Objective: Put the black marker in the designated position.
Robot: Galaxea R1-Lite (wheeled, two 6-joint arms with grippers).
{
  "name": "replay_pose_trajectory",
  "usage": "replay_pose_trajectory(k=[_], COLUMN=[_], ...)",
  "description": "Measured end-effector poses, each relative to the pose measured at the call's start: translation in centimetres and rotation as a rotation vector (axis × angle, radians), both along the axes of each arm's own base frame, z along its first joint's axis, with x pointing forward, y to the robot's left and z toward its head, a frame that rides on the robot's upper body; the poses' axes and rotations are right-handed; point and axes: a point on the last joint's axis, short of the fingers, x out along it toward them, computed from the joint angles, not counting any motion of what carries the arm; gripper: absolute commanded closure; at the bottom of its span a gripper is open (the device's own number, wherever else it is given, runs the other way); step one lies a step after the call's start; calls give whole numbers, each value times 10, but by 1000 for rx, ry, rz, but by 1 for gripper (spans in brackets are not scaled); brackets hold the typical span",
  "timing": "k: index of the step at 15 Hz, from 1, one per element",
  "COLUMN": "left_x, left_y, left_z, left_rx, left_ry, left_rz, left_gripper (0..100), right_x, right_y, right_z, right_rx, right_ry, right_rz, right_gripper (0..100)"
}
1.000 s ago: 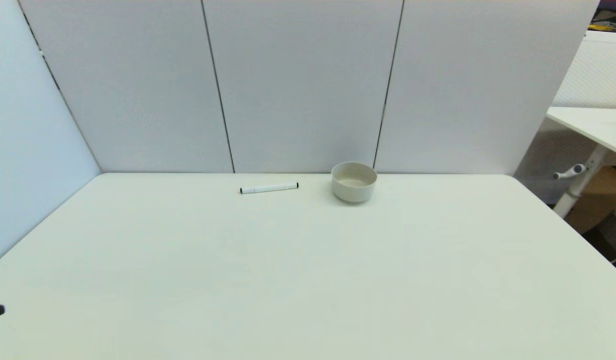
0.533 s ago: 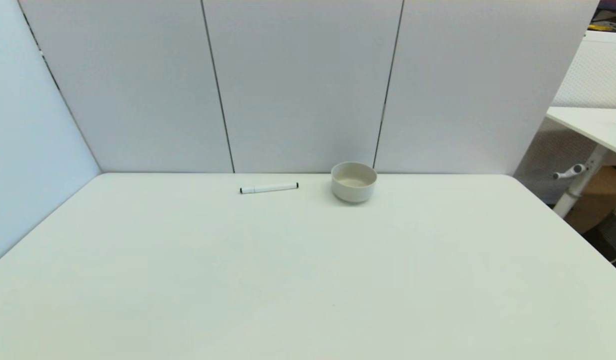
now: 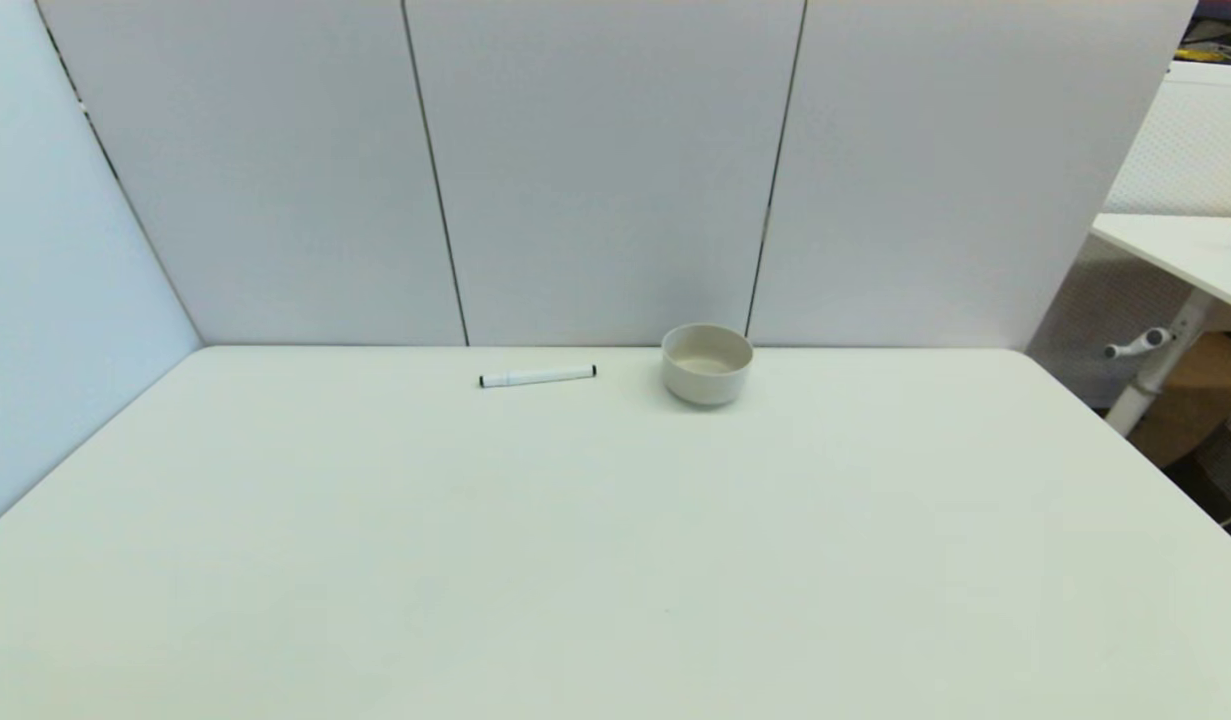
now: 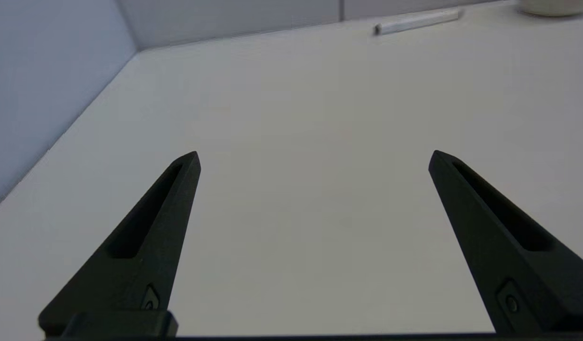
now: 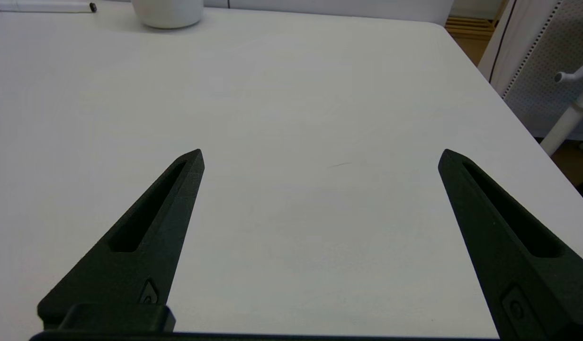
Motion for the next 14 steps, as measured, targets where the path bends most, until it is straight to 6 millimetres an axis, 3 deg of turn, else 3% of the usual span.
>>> replay_pose_trajectory(k=[4, 14], left_x=[1, 1], left_y=[1, 1], left_z=[-5, -6], left_rx=[-91, -97], left_ry=[17, 19], left_rz=[24, 26], left_gripper=[0, 0], right_x=[0, 0], right_y=[0, 0], right_z=[0, 0], right_rx=[0, 0], right_ry=[0, 0], right_rz=[0, 0], right_gripper=[0, 0])
